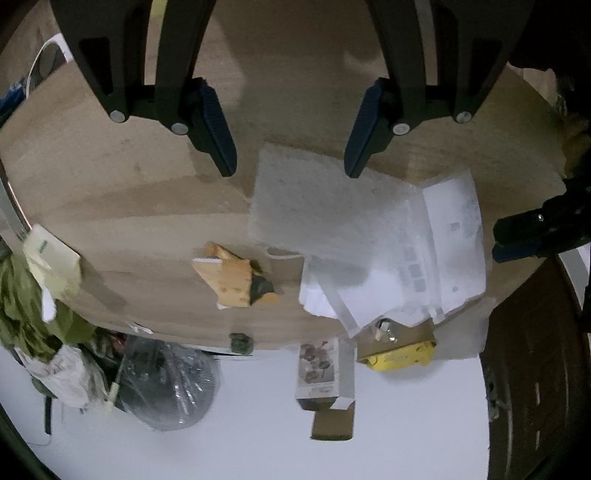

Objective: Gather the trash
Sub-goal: 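Move both tools back over the table toward the bubble wrap and plastic sheets, then grasp the bubble wrap with the right tool while the left tool grasps a clear plastic sheet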

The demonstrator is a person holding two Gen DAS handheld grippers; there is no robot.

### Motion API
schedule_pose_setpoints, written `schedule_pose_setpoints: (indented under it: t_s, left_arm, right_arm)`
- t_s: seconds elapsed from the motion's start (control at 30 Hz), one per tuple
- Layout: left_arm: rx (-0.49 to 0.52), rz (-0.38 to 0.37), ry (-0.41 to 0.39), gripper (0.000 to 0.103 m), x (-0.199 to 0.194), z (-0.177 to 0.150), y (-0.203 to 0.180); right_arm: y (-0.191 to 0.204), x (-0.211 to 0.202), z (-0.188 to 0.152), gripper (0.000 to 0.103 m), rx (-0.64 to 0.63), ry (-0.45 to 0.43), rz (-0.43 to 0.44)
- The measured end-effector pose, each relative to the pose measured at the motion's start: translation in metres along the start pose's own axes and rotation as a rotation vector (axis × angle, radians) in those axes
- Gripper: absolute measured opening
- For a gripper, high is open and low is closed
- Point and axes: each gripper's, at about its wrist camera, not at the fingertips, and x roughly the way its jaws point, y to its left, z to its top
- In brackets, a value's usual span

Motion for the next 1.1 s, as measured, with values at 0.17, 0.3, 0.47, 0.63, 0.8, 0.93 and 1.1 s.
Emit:
schedule_pose_setpoints:
  t_s: [0.17,0.3,0.47,0.63,0.8,0.93,1.1]
  left_arm:
    - [-0.018,0.001,0.012,0.057,0.004,0.002,0.003]
    - [-0.024,0.0,0.023,0.057,0.008,0.003,0.003]
    - [-0.027,0.002,0.04,0.058,0.012,0.003,0.002]
    - [-0.042,0.007,0.063,0.058,0.017,0.003,0.002]
    - [-0.041,0.023,0.078,0.058,0.023,0.007,0.0]
    - [-0.043,-0.005,0.065,0.058,0.023,0.012,-0.003]
    - [-0.026,0.007,0.062,0.058,0.027,0.016,-0.011]
  right_arm:
    - [0.005,0.014,0.009,0.058,-0.014,0.01,0.028]
    - [0.009,0.024,0.014,0.058,-0.038,0.031,0.026]
    - [0.01,0.024,0.013,0.056,-0.057,0.032,0.029]
    - [0.009,0.024,0.011,0.045,-0.068,0.02,0.028]
    - [0.001,0.023,0.01,0.024,-0.032,0.005,0.022]
    - [-0.008,0.022,0.009,0.011,0.004,-0.005,0.034]
    - [-0.016,0.014,0.003,0.01,0.041,-0.02,0.051]
